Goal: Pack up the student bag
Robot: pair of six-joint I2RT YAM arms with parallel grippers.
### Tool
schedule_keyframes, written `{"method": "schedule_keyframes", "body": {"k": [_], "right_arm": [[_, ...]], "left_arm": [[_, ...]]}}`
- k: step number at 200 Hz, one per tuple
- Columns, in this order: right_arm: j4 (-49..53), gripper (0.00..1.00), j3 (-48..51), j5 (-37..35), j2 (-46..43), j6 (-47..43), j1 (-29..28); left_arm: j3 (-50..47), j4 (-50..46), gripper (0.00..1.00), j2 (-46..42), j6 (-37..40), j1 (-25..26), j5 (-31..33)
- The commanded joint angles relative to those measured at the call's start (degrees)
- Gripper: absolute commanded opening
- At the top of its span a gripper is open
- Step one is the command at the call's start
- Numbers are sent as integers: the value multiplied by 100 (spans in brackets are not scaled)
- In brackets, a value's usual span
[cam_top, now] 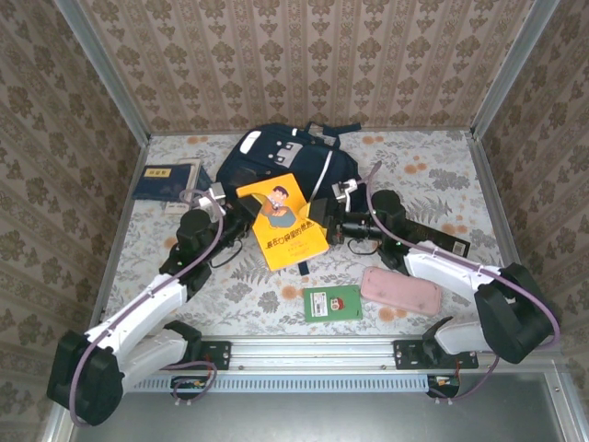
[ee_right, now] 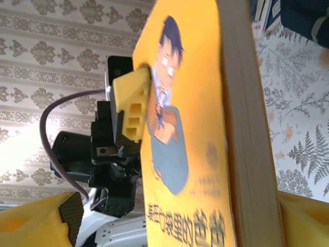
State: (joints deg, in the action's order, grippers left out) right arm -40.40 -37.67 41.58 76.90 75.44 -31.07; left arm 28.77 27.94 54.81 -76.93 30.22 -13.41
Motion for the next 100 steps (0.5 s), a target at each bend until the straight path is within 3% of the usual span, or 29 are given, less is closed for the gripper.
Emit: {"method": "schedule_keyframes", "body": {"k": [1, 48, 100], "right_arm": [[-1062, 92, 549, -771, -122, 779, -39], [225, 100, 1296, -2720, -1664, 705, -183], [333, 100, 1305, -3257, -2051, 1067, -350]], "left_arm": [[45, 916, 0, -66, -370, 140, 1376], [432, 1410, 0, 358, -614, 185, 1914], [694, 1897, 0, 891, -720, 342, 2089]]}}
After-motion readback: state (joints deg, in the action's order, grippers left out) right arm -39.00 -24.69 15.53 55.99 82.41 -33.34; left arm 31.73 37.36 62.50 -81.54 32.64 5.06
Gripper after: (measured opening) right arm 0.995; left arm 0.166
